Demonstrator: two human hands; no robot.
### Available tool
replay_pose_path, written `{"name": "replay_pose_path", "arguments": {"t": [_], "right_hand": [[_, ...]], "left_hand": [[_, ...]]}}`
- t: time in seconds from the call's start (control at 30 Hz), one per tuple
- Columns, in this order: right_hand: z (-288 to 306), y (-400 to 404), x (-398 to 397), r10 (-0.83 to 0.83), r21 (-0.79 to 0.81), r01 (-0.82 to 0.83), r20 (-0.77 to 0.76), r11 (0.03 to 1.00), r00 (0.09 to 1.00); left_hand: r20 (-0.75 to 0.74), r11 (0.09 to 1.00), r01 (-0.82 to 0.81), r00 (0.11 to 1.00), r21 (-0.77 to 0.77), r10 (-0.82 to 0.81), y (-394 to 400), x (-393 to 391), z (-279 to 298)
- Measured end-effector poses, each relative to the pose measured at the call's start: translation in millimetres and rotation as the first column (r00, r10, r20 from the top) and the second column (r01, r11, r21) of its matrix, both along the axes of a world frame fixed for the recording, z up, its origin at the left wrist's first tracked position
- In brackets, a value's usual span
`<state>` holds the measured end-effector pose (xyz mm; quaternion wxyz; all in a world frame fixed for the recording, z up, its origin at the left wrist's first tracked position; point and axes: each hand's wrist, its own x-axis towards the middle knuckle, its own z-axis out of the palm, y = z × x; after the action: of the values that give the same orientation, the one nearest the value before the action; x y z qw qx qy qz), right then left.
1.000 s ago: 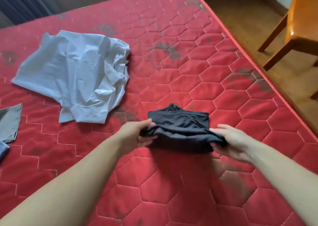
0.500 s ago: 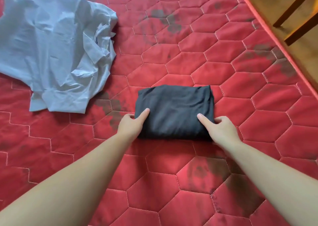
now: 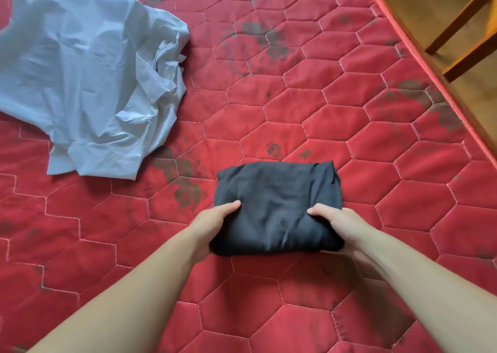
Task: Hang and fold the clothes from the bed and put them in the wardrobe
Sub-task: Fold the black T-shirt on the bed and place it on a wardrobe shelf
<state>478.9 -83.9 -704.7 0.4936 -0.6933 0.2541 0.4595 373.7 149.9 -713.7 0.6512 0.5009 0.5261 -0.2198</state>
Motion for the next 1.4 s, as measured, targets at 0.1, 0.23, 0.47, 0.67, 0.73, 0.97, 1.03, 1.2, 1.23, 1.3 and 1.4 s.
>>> {"name": "replay_pose_path", "arguments": {"t": [0.1, 0.23, 0.47, 0.67, 0.73, 0.97, 1.03, 1.2, 1.23, 1.3, 1.4], "right_hand": [[6.5, 12.3, -8.7, -0.082, 0.009, 0.082, 0.027, 0.997, 0.996], [20.7, 16.9, -27.0, -0.127, -0.005, 0.128, 0.105, 0.992, 0.986], [112.9, 12.8, -58.5, -0.069, 0.035, 0.064, 0.165, 0.997, 0.984], [284.9, 23.1, -54.4, -0.081, 0.200, 0.008, 0.363, 0.980, 0.928], [358.0, 23.2, -59.0, -0.122, 0.265, -0.010, 0.477, 0.964, 0.870], [529.3, -3.7, -82.7, -0.072, 0.519, -0.178, 0.427, 0.836, 0.901], [542.5, -1.8, -85.6, -0.056, 0.456, -0.196, 0.482, 0.868, 0.874], [552.3, 4.4, -83.2, -0.063, 0.432, -0.228, 0.563, 0.872, 0.824], [555.0, 3.7, -80.4, -0.056, 0.454, -0.250, 0.560, 0.855, 0.826], [560.7, -0.2, -74.7, -0.014, 0.490, -0.311, 0.553, 0.814, 0.833], [565.5, -0.7, -73.0, 0.055, 0.503, -0.381, 0.548, 0.776, 0.834]], "left_hand": [[0.021, 0.996, -0.056, 0.998, 0.075, 0.055, -13.1, -3.2, 2.2], [0.005, 0.994, -0.089, 0.996, 0.062, 0.089, -18.0, -22.5, 15.0], [0.107, 0.996, -0.086, 0.991, 0.029, 0.083, -3.4, -57.0, 99.9], [0.458, 0.998, -0.054, 0.889, 0.044, 0.028, 18.9, -41.8, 268.4], [0.574, 0.996, -0.075, 0.818, 0.047, 0.034, 23.0, -42.7, 342.3], [0.660, 0.999, 0.038, 0.751, -0.027, -0.011, 11.6, -92.9, 520.2], [0.644, 1.000, 0.016, 0.765, 0.019, -0.025, -2.8, -103.3, 542.3], [0.648, 0.968, -0.235, 0.751, 0.089, 0.123, -26.6, -131.5, 566.0], [0.655, 0.947, -0.305, 0.736, 0.097, 0.170, -30.9, -136.4, 568.1], [0.672, 0.887, -0.449, 0.690, 0.106, 0.269, -44.3, -146.5, 574.5], [0.674, 0.818, -0.568, 0.641, 0.096, 0.366, -65.9, -167.9, 581.7]]}}
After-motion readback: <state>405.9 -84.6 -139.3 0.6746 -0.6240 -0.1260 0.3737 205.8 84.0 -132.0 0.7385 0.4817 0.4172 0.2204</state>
